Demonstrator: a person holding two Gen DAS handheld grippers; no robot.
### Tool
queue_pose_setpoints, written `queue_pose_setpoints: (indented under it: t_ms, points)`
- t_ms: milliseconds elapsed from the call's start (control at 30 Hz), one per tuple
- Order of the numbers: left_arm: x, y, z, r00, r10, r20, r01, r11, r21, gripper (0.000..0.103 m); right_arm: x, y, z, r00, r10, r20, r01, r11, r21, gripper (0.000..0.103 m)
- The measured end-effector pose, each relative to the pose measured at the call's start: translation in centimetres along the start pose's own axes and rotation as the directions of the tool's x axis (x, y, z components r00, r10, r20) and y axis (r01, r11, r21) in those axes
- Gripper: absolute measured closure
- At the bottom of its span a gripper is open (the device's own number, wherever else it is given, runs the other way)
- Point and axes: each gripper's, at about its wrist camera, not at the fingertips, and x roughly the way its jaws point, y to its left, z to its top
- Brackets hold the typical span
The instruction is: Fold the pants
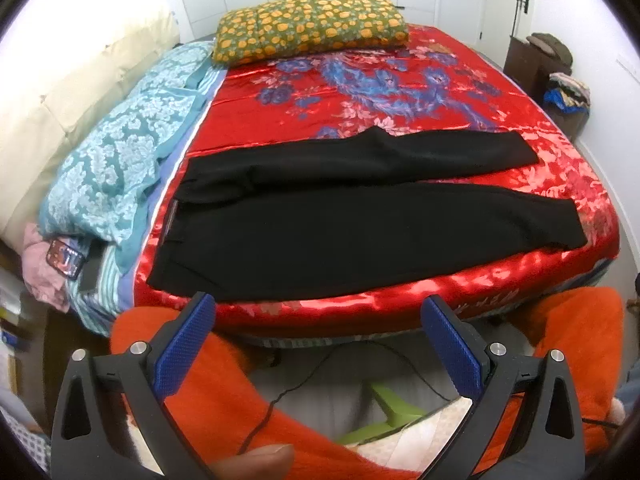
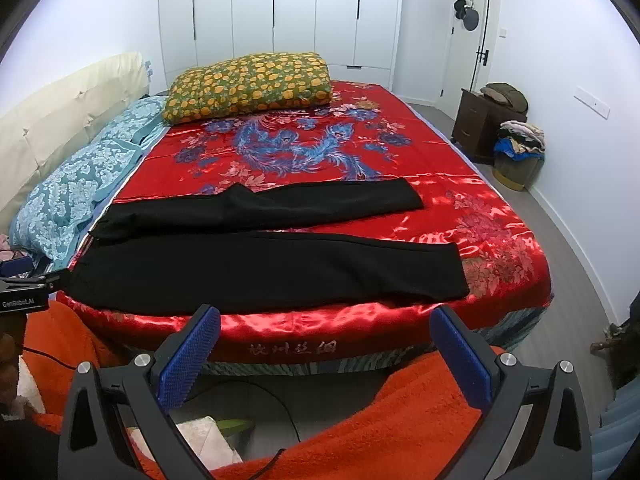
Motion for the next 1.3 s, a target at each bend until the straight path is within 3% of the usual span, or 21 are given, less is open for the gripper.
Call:
queue_pose_setpoints:
  t_ms: [233, 533, 833, 1300]
  points:
    - [0.5, -0.1, 0.1, 1.0, 0.012, -0.018, -0.012, 1.0, 0.013, 0.0, -0.1, 0.6, 0.3, 0.999, 0.019, 0.032, -0.018, 0.999, -0.029, 0.0]
    - [1.1, 0.0, 0.1, 0.999, -0.006, -0.036, 0.006, 1.0, 0.008, 0.0, 0.7, 1.1, 0.3, 1.0, 0.026, -0.001, -0.026, 0.998, -0.054, 0.0]
    - [1.2, 0.2, 0.1, 0.999, -0.009, -0.04, 0.009, 1.0, -0.005, 0.001, 1.5, 0.6, 0.7, 0.998, -0.038, -0.045, 0.036, 0.999, -0.039, 0.0]
    - [1.2, 0.1, 0.3, 0.999, -0.011, -0.03, 0.011, 1.0, 0.005, 0.001, 1.8, 0.4, 1.2, 0.995, -0.07, -0.072, 0.068, 0.997, -0.03, 0.0]
